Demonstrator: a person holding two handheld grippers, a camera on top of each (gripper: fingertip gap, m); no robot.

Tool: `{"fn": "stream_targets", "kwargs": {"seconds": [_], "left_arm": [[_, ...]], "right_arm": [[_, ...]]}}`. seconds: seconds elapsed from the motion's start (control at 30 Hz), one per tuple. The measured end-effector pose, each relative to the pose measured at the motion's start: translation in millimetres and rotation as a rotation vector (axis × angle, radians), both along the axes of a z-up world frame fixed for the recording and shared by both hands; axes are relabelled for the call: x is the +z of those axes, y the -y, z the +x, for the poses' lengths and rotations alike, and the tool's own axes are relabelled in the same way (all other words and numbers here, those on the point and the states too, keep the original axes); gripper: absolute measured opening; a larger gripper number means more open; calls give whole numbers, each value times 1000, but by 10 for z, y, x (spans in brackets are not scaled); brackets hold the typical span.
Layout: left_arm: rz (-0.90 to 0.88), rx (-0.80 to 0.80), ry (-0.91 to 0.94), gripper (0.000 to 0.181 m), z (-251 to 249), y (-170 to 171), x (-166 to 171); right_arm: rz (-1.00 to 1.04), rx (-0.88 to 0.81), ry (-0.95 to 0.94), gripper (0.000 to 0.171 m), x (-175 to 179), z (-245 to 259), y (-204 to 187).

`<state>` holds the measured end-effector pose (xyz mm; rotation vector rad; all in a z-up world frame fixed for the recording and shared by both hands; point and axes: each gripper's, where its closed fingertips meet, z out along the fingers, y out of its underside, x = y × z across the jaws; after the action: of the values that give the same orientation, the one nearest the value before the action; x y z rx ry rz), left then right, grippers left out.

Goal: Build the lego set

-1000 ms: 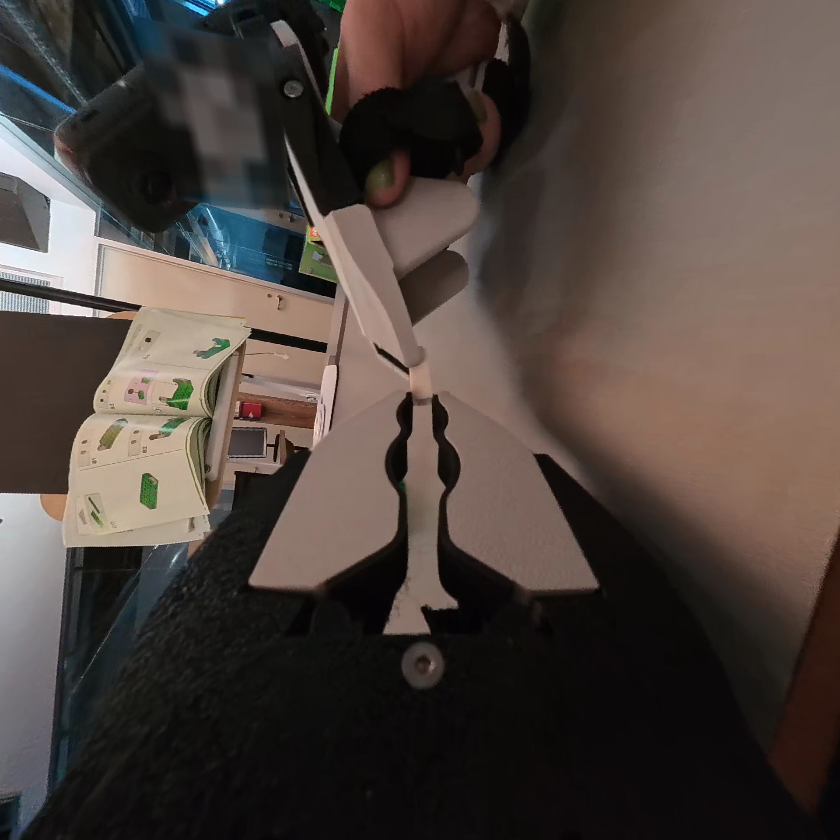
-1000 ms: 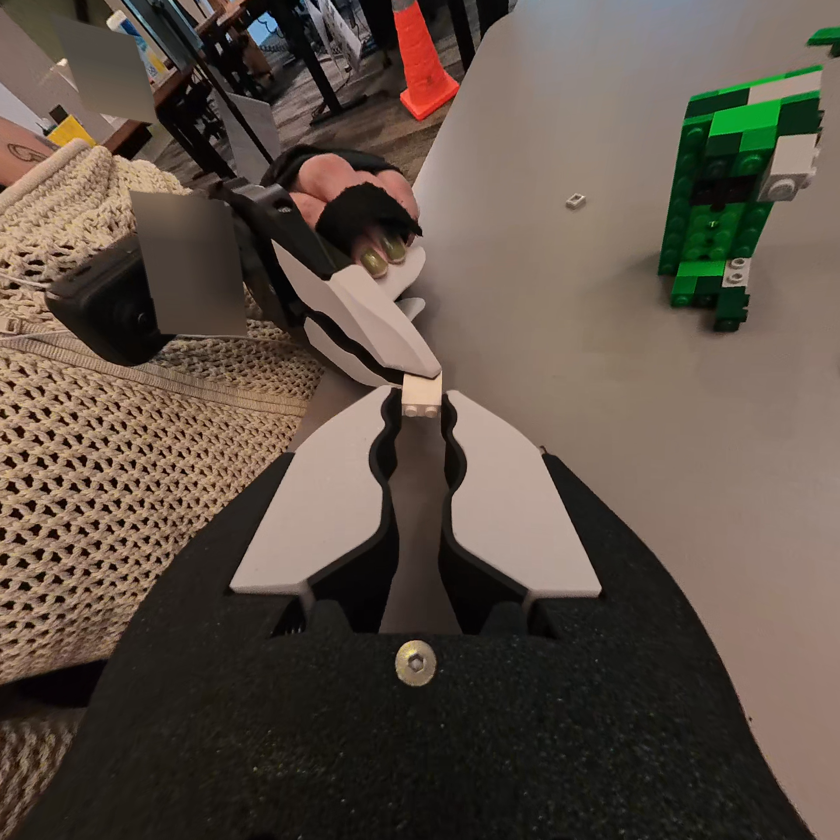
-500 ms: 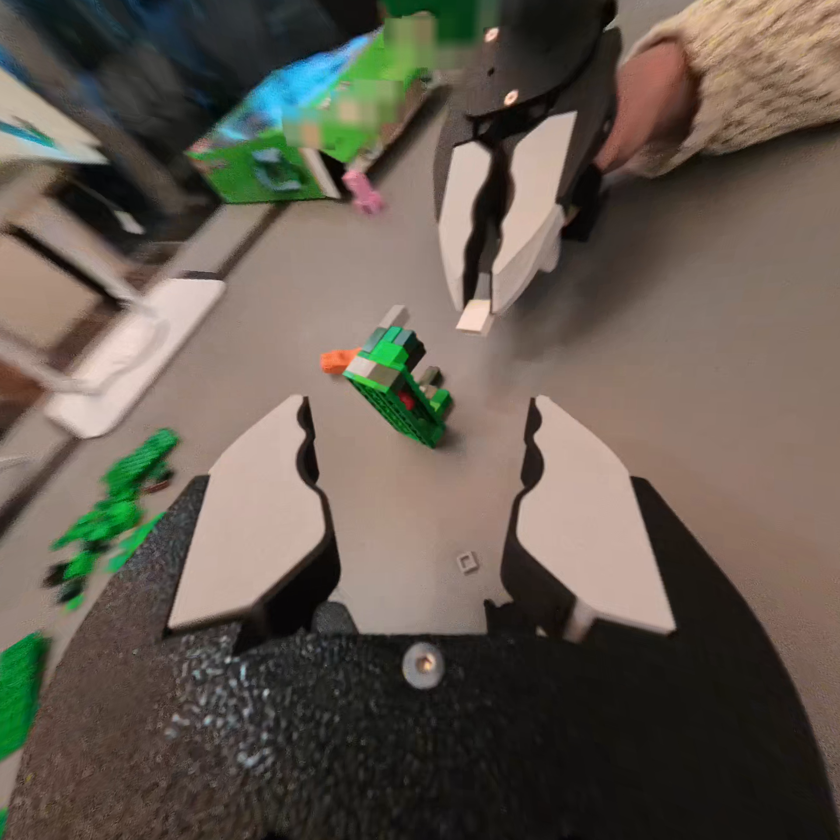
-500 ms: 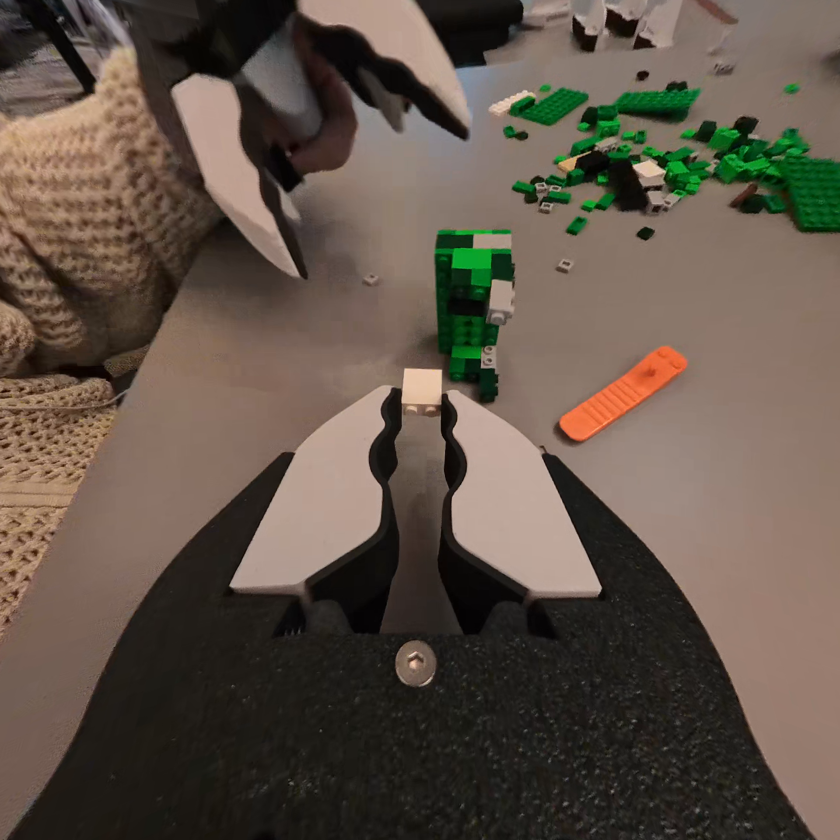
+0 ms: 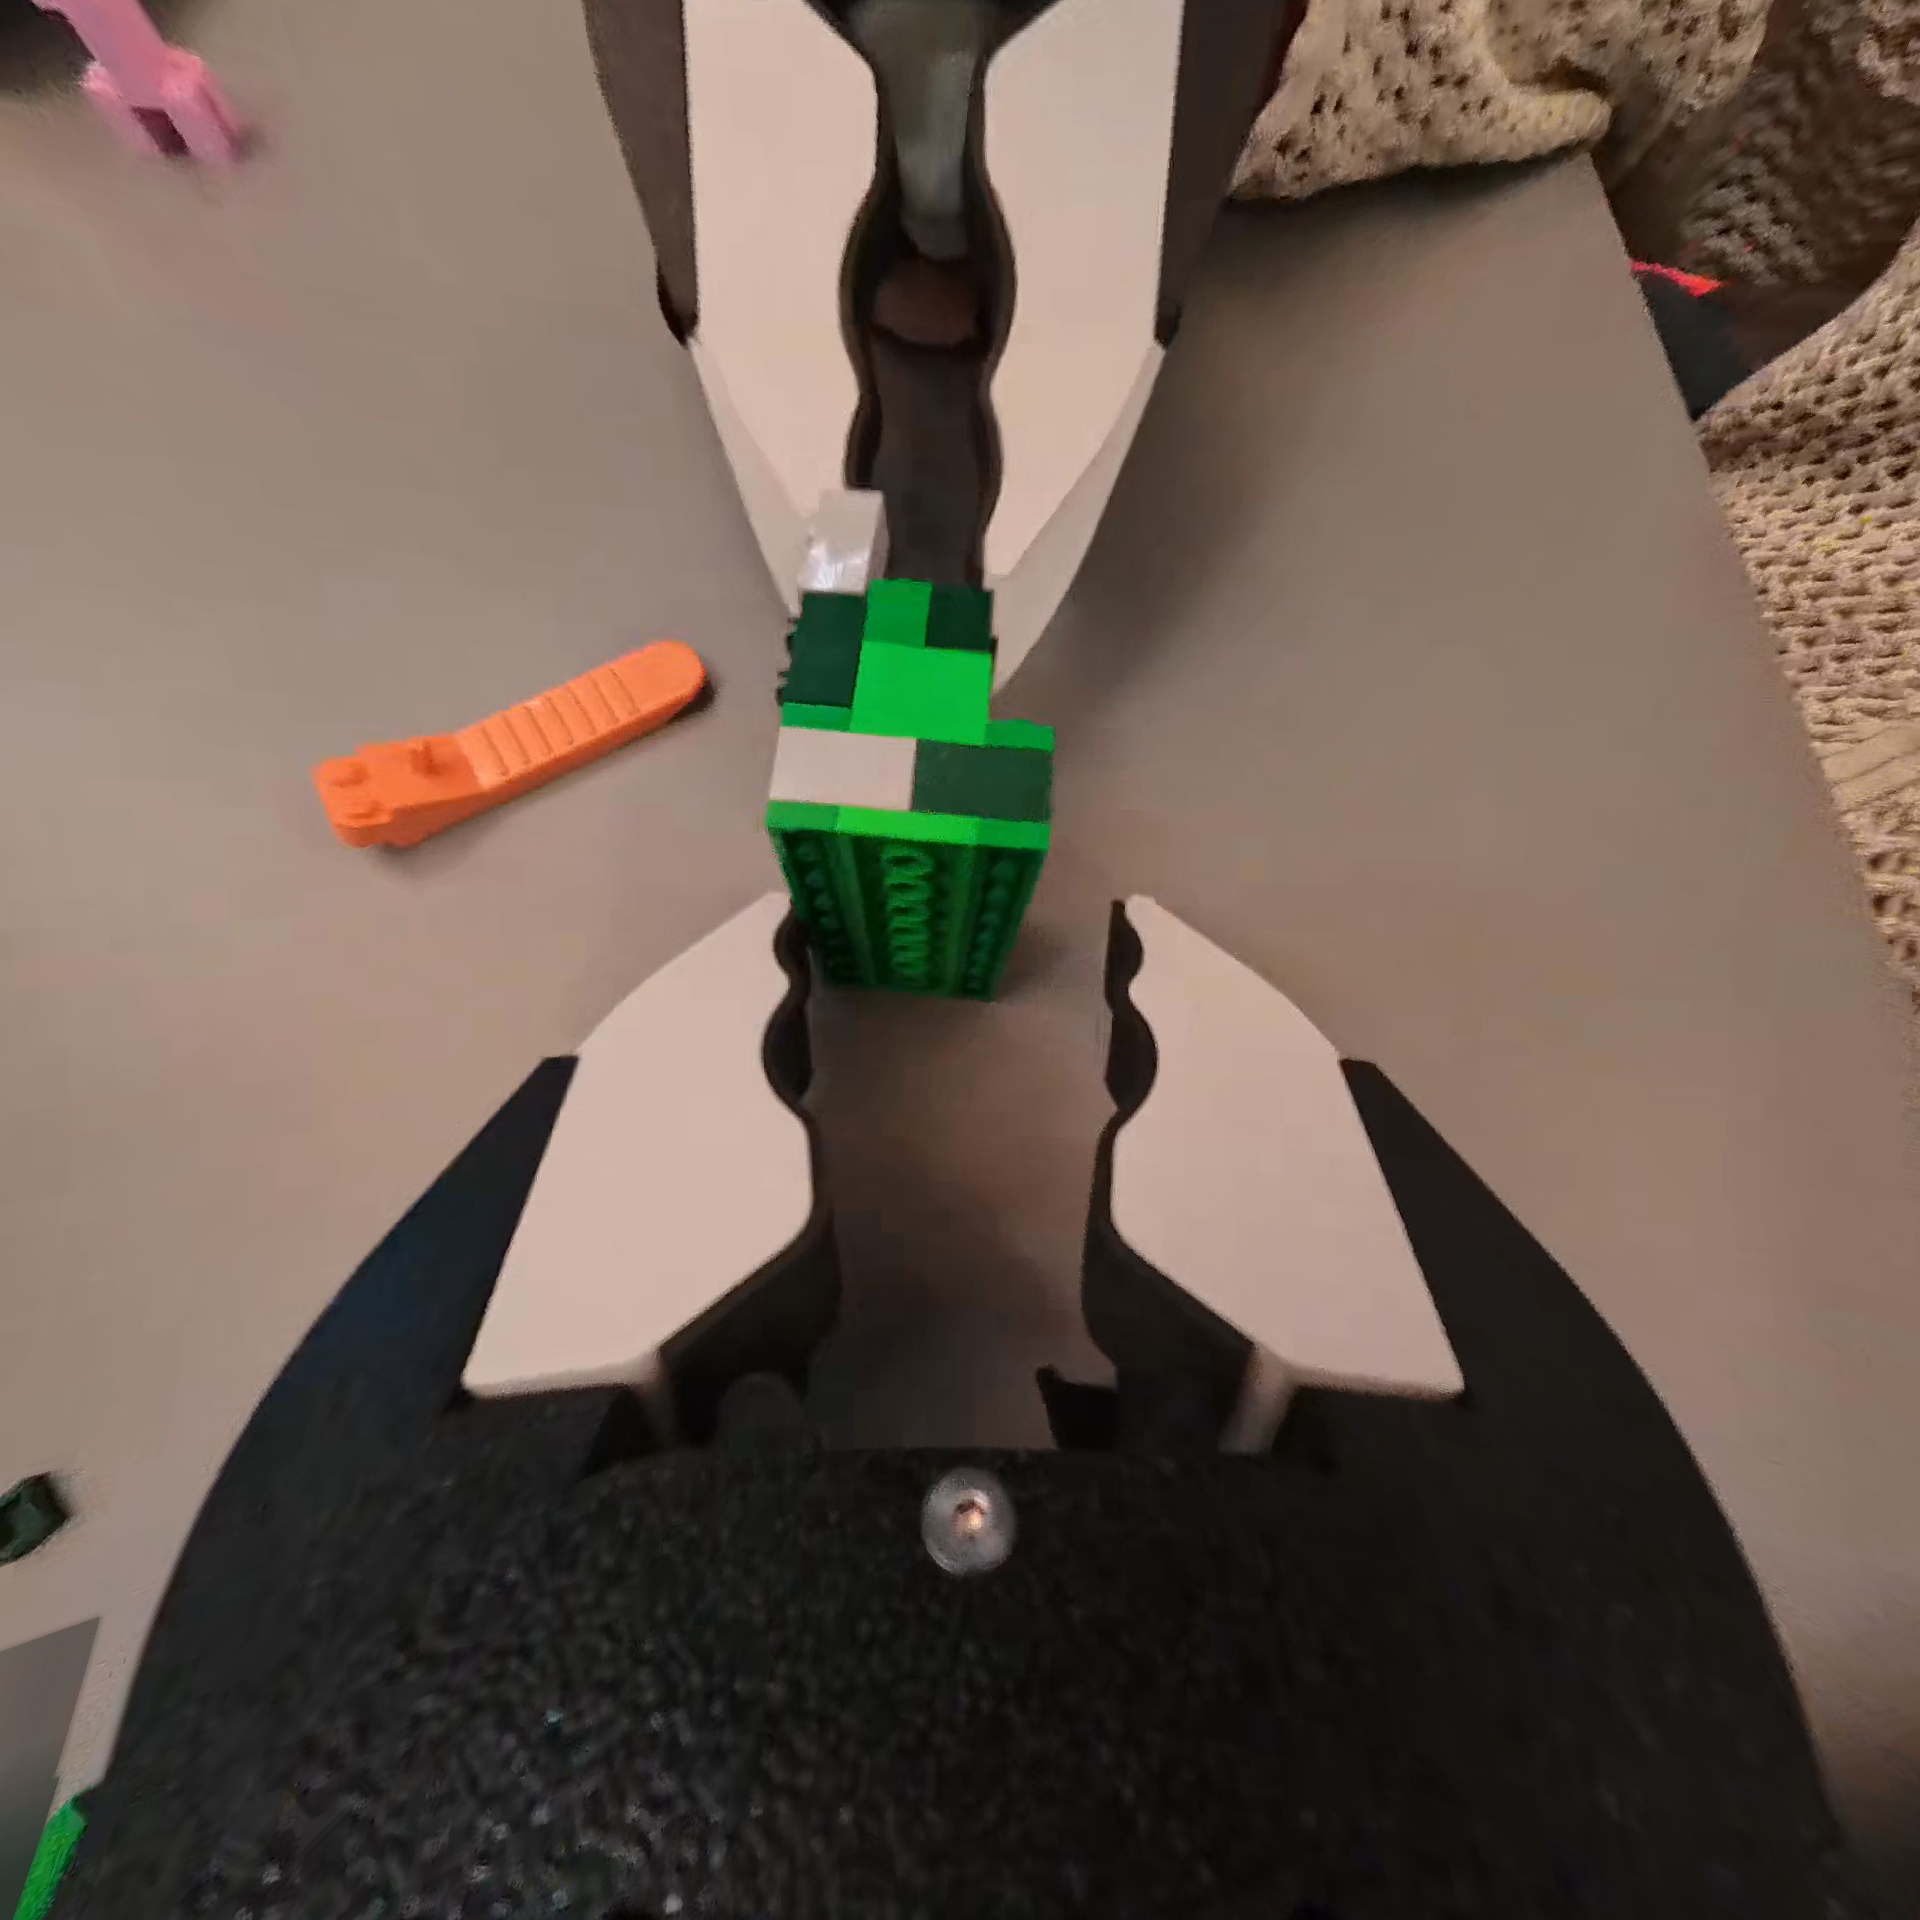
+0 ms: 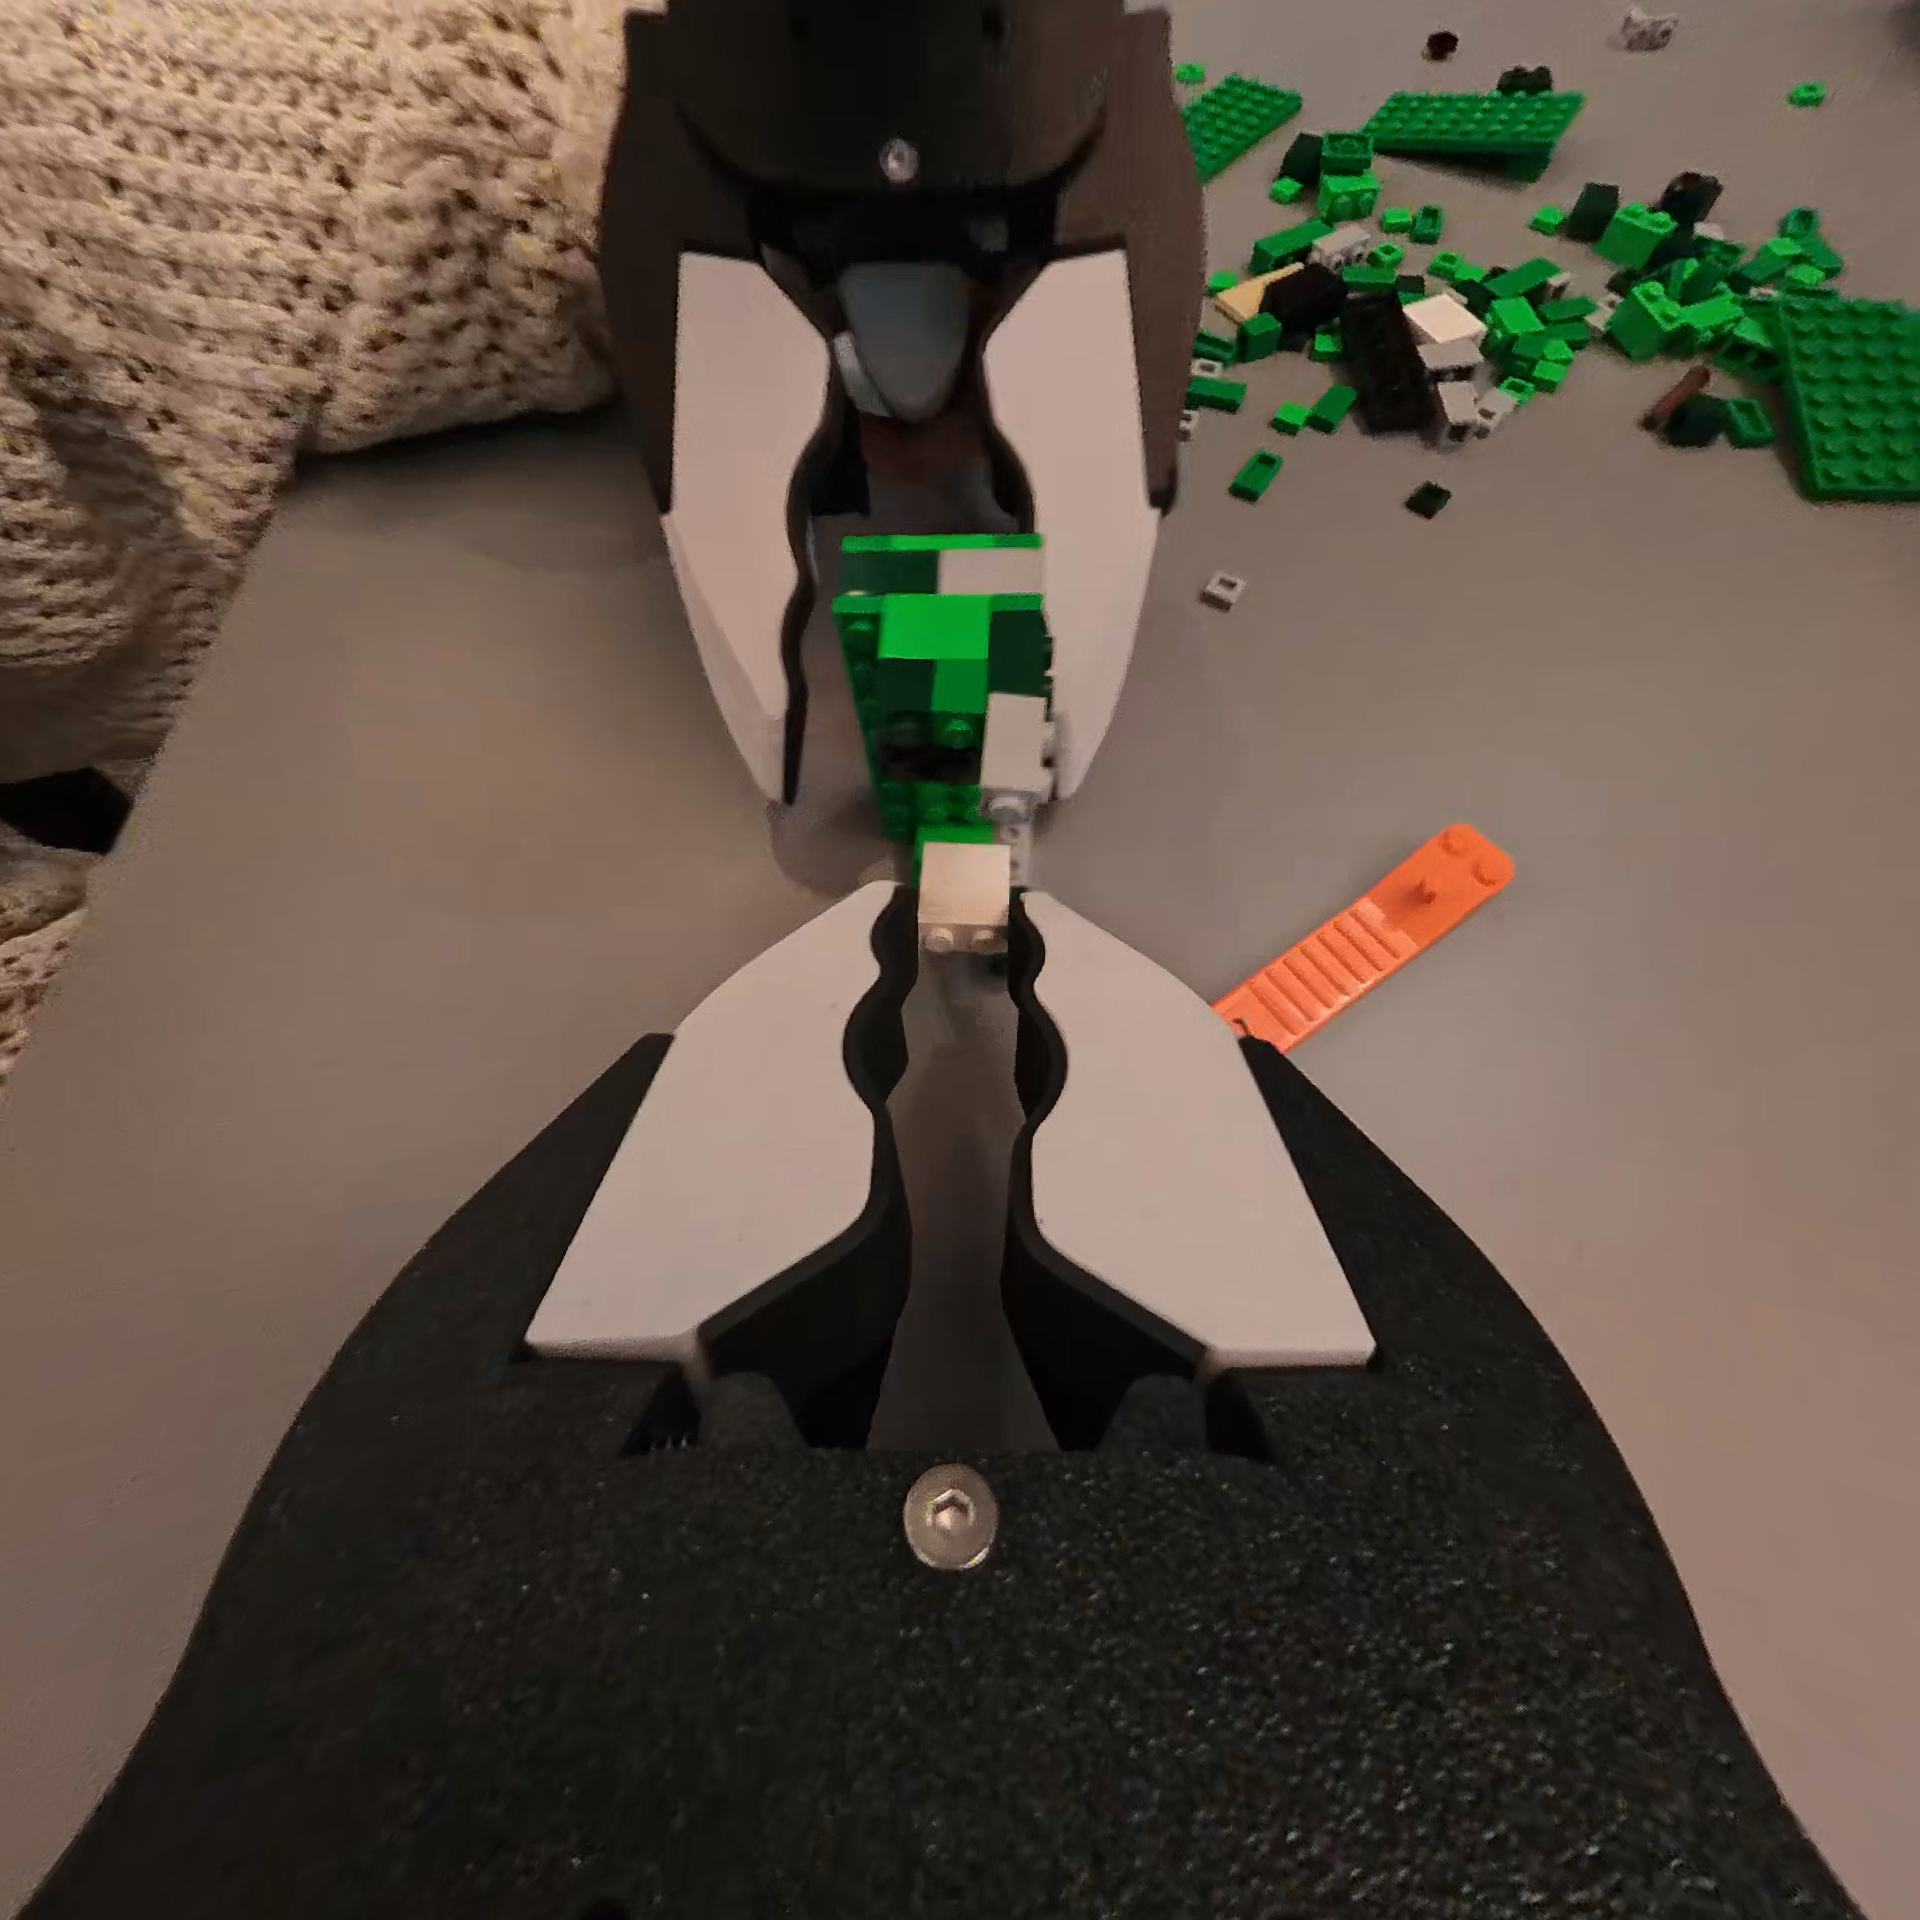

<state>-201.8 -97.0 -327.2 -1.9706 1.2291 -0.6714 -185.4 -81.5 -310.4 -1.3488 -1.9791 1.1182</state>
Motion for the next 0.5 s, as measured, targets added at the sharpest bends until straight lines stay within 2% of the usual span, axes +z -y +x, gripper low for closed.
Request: {"fn": "stream_targets", "kwargs": {"seconds": [0.1,0.23,0.37,0.43,0.5], "left_arm": [[-8,-9,4,39,5,11,-9],[-1,-15,-6,37,10,26,-18],[-55,21,-1,70,57,36,-42],[-46,49,-16,69,61,20,-55],[-17,74,-40,60,46,-5,-66]], "right_arm": [[17,15,35,16,-53,-36,27],[35,39,51,16,-85,-26,61],[17,83,69,16,-96,-3,108],[24,88,74,16,-105,-15,94],[30,94,78,16,-115,-34,76]]}}
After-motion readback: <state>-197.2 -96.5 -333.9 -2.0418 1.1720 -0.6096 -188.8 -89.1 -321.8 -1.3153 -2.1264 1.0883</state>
